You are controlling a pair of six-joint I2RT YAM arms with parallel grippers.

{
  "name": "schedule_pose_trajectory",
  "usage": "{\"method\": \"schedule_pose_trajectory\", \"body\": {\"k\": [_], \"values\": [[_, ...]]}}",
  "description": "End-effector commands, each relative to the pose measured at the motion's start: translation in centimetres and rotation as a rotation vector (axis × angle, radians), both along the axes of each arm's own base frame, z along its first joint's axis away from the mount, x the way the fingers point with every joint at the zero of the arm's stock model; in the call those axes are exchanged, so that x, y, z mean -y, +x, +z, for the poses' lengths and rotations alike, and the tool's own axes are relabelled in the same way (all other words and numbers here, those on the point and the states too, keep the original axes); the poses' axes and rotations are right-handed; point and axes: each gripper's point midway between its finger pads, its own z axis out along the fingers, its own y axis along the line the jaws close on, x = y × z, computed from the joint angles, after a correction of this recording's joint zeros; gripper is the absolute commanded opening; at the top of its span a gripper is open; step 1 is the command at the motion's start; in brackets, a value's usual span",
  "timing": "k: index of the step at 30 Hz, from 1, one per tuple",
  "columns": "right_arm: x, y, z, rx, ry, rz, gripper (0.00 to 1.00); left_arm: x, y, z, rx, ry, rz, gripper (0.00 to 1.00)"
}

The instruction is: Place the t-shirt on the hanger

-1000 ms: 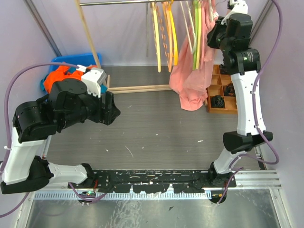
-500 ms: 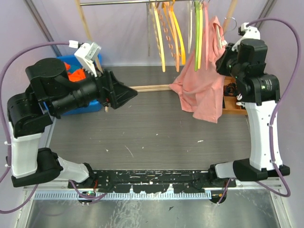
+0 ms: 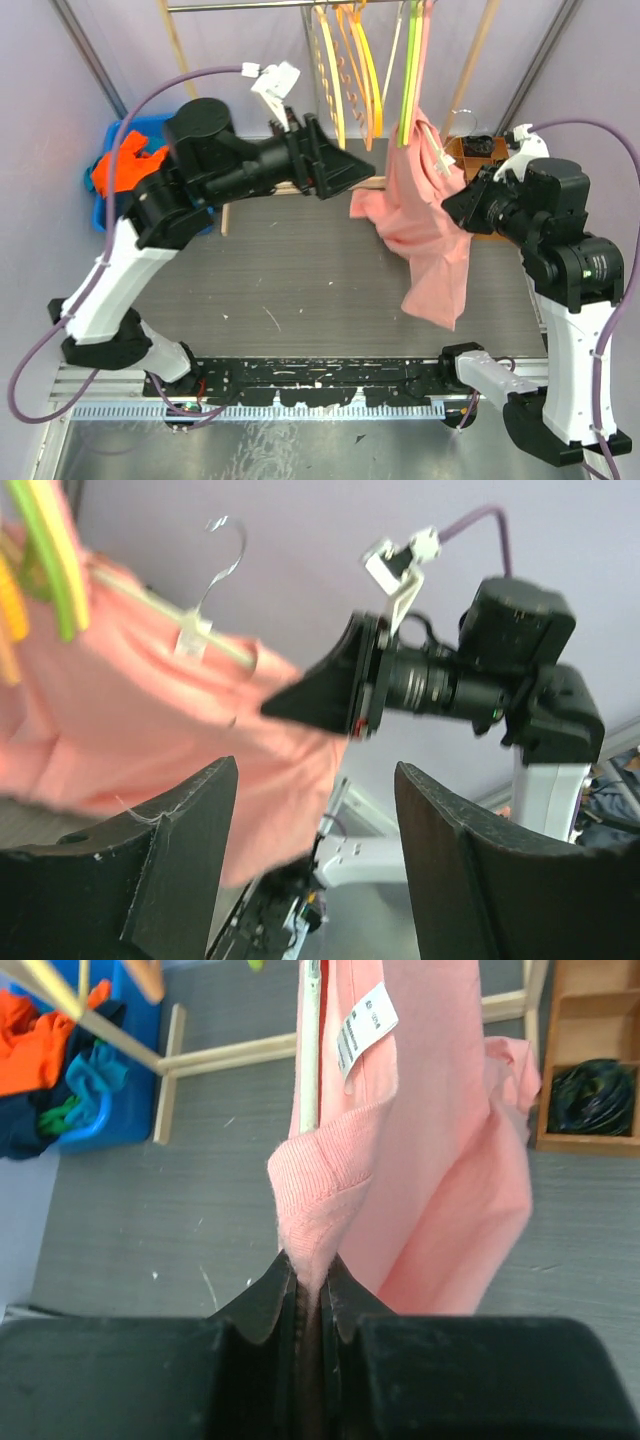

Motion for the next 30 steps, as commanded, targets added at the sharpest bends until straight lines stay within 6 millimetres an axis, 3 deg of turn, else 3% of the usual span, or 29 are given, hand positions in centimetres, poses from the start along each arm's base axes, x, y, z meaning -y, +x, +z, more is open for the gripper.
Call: {"method": "schedule_pose_trajectory", "body": {"k": [1, 4, 11, 22, 30], "values": [[-2.3, -2.0, 1.3, 0.042, 0.064, 0.142, 0.01, 4.5, 0.6, 2.9, 0.031, -0.139, -0.112, 0.70], [-2.5, -3.2, 0.9, 0.021, 0.049, 0.184, 0.01, 7.1, 1.4, 3.0, 0.023, -0.162, -0.142, 0.66], [-3.2, -4.8, 0.8, 0.010, 0.045, 0.259, 0.01, 11.8, 2.9, 0.3, -0.030, -0.142, -0.180, 0.52], [-4.2, -6.0, 0.9, 0.016, 0.076, 0.323, 0.01, 14.3, 4.8, -1.7, -0.047, -0.117, -0.139, 0.34], [-4.4, -6.9, 0.9, 0.030, 0.081, 0.341, 0.01, 14.7, 6.3, -2.6, -0.031, -0.095, -0.085, 0.33]]}}
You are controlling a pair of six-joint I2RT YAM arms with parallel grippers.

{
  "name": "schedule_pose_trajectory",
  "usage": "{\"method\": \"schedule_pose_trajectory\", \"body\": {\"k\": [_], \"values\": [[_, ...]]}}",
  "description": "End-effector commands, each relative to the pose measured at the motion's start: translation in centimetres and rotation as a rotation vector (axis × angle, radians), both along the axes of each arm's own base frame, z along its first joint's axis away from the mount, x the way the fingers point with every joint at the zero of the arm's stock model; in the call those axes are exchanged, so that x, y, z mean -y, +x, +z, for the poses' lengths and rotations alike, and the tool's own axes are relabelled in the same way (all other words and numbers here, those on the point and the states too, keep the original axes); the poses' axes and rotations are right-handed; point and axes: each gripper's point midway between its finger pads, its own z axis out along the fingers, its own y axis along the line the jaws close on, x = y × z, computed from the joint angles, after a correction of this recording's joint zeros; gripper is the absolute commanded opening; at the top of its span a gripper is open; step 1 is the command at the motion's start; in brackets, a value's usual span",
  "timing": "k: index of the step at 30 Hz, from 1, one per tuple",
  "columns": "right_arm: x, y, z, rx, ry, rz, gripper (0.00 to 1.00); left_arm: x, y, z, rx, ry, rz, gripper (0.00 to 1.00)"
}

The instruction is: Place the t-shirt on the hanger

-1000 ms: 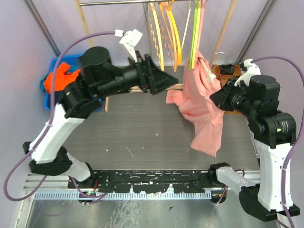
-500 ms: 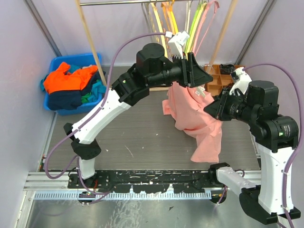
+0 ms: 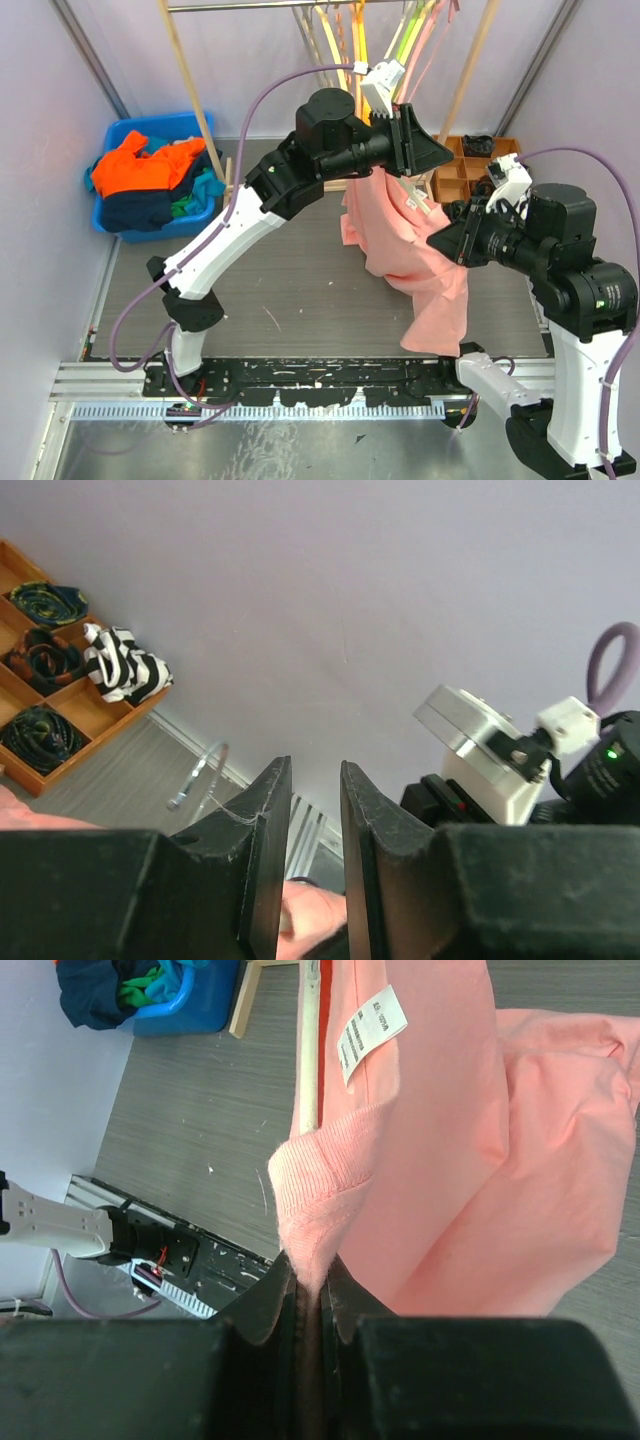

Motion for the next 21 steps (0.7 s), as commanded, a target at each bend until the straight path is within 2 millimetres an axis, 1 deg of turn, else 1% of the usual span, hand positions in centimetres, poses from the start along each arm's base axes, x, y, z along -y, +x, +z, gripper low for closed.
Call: {"method": "schedule_pose_trajectory", "body": {"k": [1, 7, 15, 21], "values": [[-0.8, -0.2, 2.7, 0.128, 0.032, 0.055, 0.01, 0.1, 0.8, 0.8, 0.042, -0.019, 0.033, 0.33], [-0.8, -0.4, 2.8, 0.133, 0.033, 0.057, 0.01, -0.4, 1.1, 0.6, 0.059, -0.001, 0.056, 0.32], [-1.3, -1.1, 3.5, 0.156, 0.055, 0.093, 0.01, -1.0, 2.5, -0.1, 0.059, 0.014, 0.086, 0.32], [-1.4, -1.7, 4.0, 0.177, 0.064, 0.102, 0.01, -1.8, 2.8, 0.1, 0.074, 0.016, 0.109, 0.31]]}}
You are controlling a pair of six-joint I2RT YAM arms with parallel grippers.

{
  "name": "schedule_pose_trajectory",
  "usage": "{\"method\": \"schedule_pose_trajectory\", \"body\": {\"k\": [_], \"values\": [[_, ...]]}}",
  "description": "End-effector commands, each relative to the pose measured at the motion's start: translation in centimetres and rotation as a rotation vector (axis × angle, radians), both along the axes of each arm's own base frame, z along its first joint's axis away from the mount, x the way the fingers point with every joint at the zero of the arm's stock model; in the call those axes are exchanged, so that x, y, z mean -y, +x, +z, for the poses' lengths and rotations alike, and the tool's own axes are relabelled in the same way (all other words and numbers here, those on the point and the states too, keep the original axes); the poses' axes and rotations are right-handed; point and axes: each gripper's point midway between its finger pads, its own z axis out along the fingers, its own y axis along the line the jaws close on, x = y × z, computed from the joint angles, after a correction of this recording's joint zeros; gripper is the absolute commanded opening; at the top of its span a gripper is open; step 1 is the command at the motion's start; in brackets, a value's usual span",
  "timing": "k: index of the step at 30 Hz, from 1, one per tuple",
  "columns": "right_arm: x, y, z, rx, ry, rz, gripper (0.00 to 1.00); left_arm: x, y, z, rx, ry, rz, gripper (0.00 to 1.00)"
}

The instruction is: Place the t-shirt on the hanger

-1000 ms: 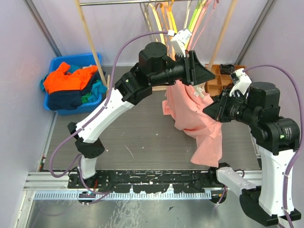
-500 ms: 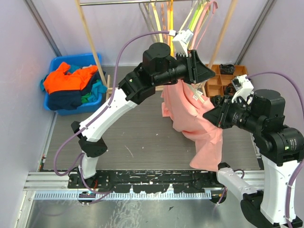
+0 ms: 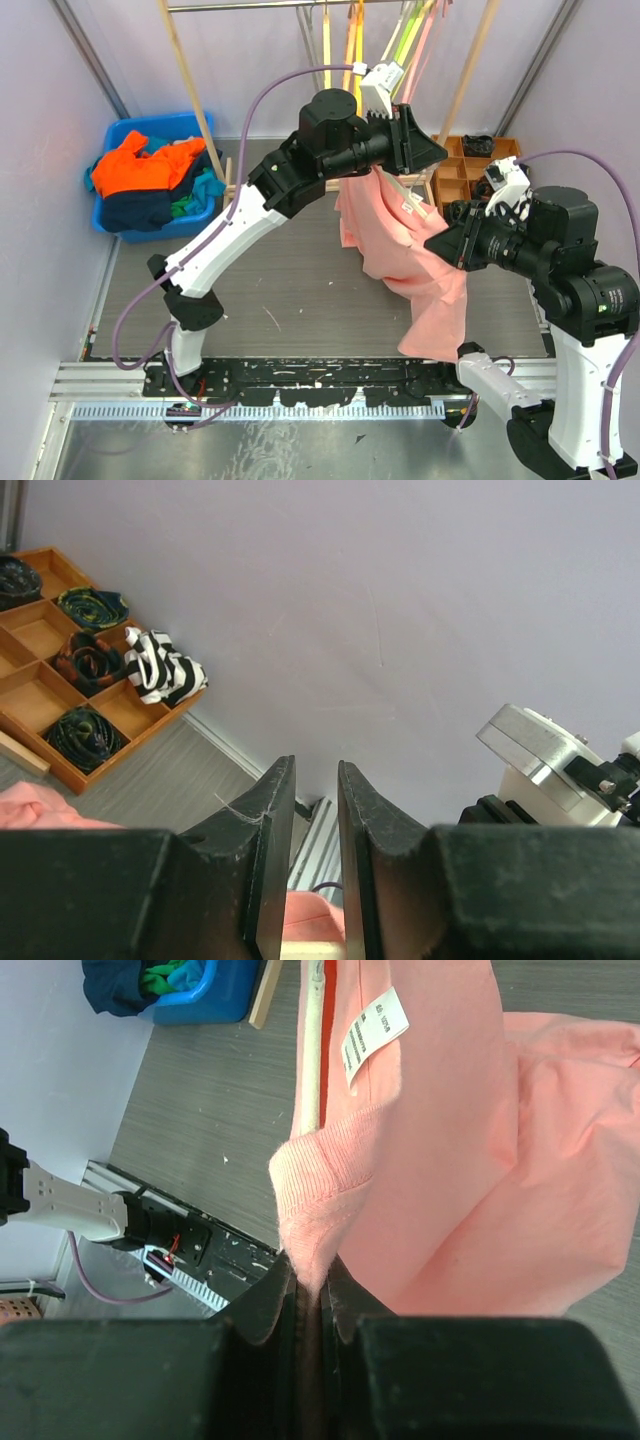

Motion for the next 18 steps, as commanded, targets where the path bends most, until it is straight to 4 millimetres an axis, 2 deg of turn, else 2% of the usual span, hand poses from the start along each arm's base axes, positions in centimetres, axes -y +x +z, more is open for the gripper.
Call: {"method": "schedule_pose_trajectory", "body": {"k": [1, 11, 18], "values": [[-0.7, -0.6, 3.7, 0.166, 0.045, 0.057, 0.01, -1.9, 0.8, 1.4, 0.047, -0.018, 0.052, 0.31], [-0.6, -0.8, 4.4, 0.187, 0.049, 0.051, 0.01, -3.6, 1.5, 1.5, 0.057, 0.005, 0.097, 0.31], [-0.5, -0.3, 4.0, 0.180, 0.044, 0.034, 0.01, -4.3, -0.7, 2.1, 0.045, 0.009, 0.069, 0.36]]}}
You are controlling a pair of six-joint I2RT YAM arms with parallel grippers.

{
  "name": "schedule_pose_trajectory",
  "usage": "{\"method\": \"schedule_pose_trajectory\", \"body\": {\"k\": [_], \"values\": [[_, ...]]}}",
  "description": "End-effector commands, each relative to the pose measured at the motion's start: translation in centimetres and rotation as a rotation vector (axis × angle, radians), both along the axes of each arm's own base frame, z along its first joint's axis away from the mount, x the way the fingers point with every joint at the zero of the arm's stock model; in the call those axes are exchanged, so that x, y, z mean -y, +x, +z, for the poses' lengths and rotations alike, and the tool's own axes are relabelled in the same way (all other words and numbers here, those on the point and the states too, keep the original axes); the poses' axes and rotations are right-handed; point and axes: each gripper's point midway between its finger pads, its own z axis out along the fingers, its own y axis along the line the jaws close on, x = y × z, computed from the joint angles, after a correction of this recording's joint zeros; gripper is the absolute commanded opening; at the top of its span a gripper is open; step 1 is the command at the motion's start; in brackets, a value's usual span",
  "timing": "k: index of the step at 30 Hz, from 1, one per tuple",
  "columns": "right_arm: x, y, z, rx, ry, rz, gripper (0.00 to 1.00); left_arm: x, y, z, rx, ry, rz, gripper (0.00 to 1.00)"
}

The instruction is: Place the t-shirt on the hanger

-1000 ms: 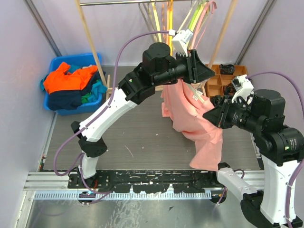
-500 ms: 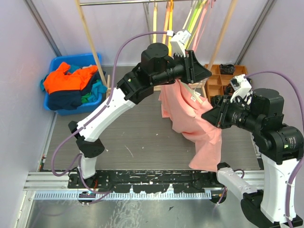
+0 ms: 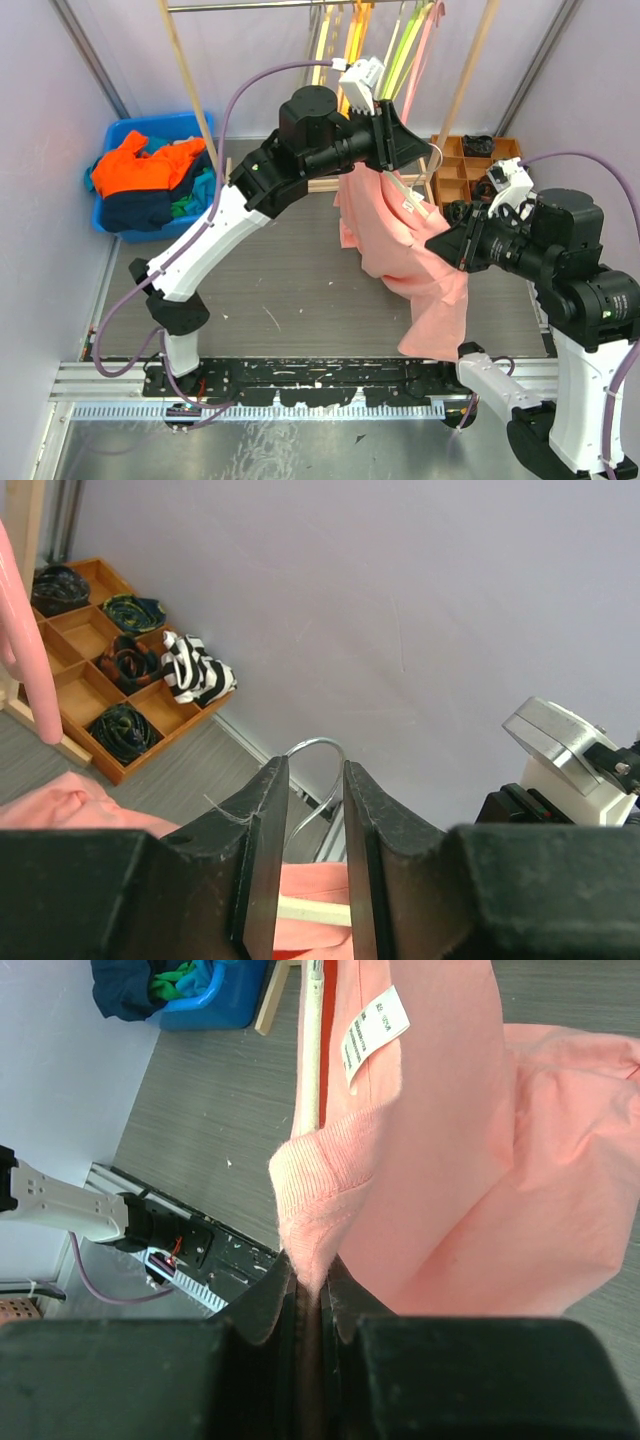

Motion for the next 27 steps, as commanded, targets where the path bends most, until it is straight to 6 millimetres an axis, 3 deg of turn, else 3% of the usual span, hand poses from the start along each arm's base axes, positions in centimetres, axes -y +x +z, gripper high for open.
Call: {"method": "schedule_pose_trajectory", "body": {"k": [1, 5, 12, 16, 21, 27], "values": [[-0.4, 0.0, 3.5, 0.163, 0.039, 0.028, 0.01, -1.6, -1.5, 1.7, 0.024, -0.010, 0.014, 0.37], [-0.5, 0.2, 3.1, 0.154, 0.040, 0.029, 0.01, -0.9, -2.7, 1.1, 0.020, 0.010, 0.002, 0.40], [-0.5, 0.3, 3.1, 0.152, 0.044, 0.025, 0.01, 0.0, -2.9, -0.5, 0.032, 0.074, 0.040, 0.42], [-0.3, 0.4, 3.1, 0.153, 0.037, 0.009, 0.01, -0.1, -3.7, -0.2, 0.055, 0.084, 0.044, 0.42], [1.2, 0.5, 3.0, 0.137, 0.000, -0.081, 0.01, -2.7, -5.2, 1.8, 0.090, 0.093, 0.085, 0.44], [2.5, 0.0, 2.6, 0.097, -0.038, -0.146, 0.01, -7.8, -6.6, 3.5, 0.090, 0.088, 0.138, 0.45]]}}
